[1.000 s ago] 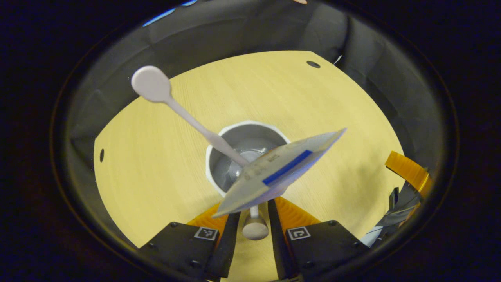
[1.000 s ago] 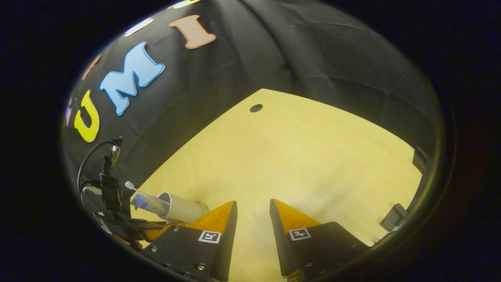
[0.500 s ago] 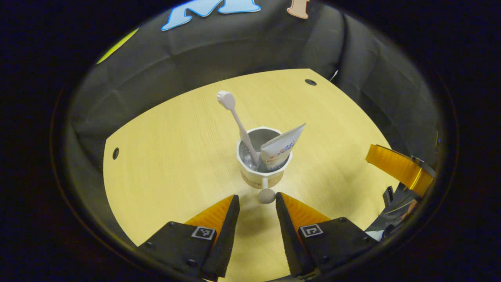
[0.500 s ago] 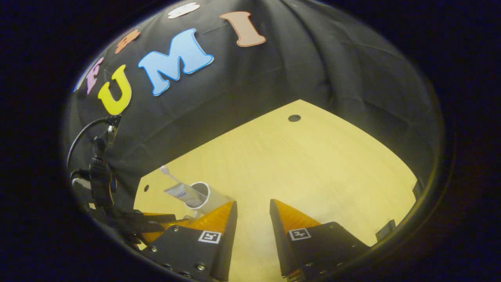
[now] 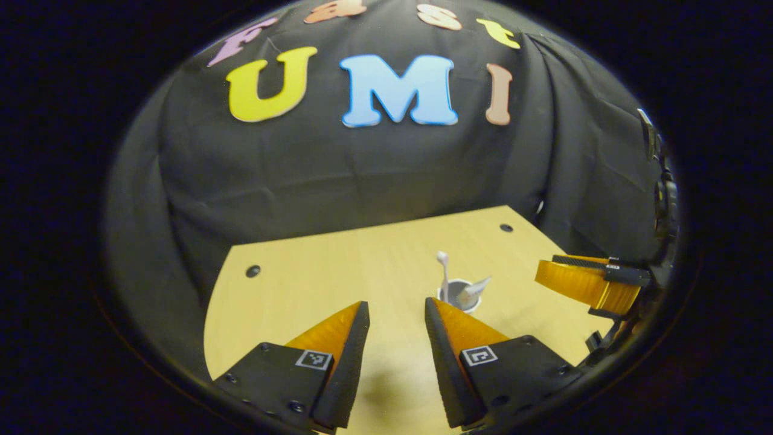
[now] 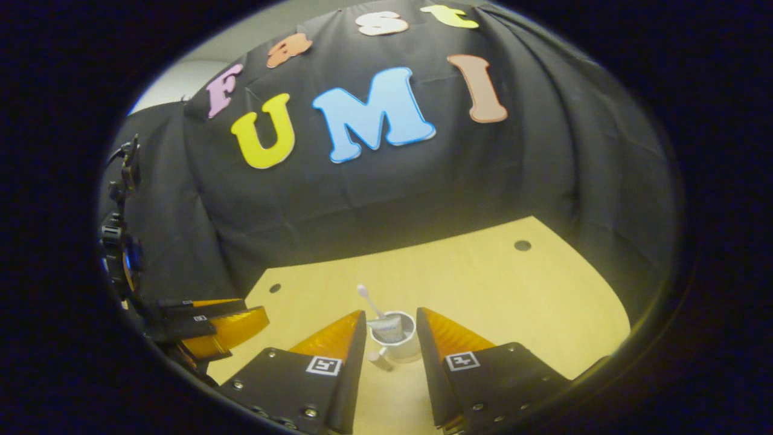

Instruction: Put the toothbrush and toothpaste on the desktop into the cup, then pick up the cup and place it on the coaster on the desktop.

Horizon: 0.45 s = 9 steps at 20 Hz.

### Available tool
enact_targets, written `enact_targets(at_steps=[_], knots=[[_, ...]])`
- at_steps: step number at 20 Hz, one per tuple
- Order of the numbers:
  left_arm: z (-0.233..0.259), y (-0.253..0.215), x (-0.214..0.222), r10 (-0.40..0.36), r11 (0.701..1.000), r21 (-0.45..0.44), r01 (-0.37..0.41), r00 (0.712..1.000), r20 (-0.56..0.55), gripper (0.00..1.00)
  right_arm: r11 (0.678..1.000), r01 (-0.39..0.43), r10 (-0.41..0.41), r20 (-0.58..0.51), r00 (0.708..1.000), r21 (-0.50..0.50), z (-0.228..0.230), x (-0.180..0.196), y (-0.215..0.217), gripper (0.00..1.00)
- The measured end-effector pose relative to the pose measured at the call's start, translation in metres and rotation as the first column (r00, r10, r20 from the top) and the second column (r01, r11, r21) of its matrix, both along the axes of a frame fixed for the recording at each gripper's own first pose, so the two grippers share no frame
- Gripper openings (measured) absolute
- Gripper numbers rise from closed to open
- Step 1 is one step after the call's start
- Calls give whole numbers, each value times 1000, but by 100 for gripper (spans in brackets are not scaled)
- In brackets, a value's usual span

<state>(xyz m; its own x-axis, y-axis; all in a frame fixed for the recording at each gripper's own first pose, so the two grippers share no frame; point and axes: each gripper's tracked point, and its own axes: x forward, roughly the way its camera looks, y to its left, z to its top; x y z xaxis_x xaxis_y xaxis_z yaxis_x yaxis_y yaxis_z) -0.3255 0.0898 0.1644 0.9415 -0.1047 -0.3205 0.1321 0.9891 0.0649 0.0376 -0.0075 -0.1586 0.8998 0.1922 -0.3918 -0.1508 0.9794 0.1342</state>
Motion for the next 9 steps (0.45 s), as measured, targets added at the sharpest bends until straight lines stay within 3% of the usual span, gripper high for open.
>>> enact_targets(at_steps=[2, 3, 4, 6, 7, 9], knots=[[51, 22, -16, 43, 999, -37, -38, 990, 131, 63, 1000, -16, 18, 82, 996, -24, 36, 1, 10, 47], [78, 28, -24, 57, 997, -52, -48, 980, 191, 75, 999, -15, 20, 124, 992, -39, 55, 2, 12, 47], [101, 29, -33, 64, 996, -69, -48, 967, 248, 63, 998, -9, 18, 169, 985, -54, 73, 1, 14, 47], [143, 33, -47, 86, 994, -94, -55, 927, 366, 65, 997, 26, -6, 249, 968, -77, 104, -3, 13, 47], [151, 30, -52, 93, 993, -103, -56, 905, 416, 56, 995, 50, -23, 281, 959, -90, 115, -5, 11, 47], [159, 29, -60, 91, 994, -101, -48, 871, 483, 64, 989, 88, -42, 336, 941, -121, 130, -10, 7, 47]])
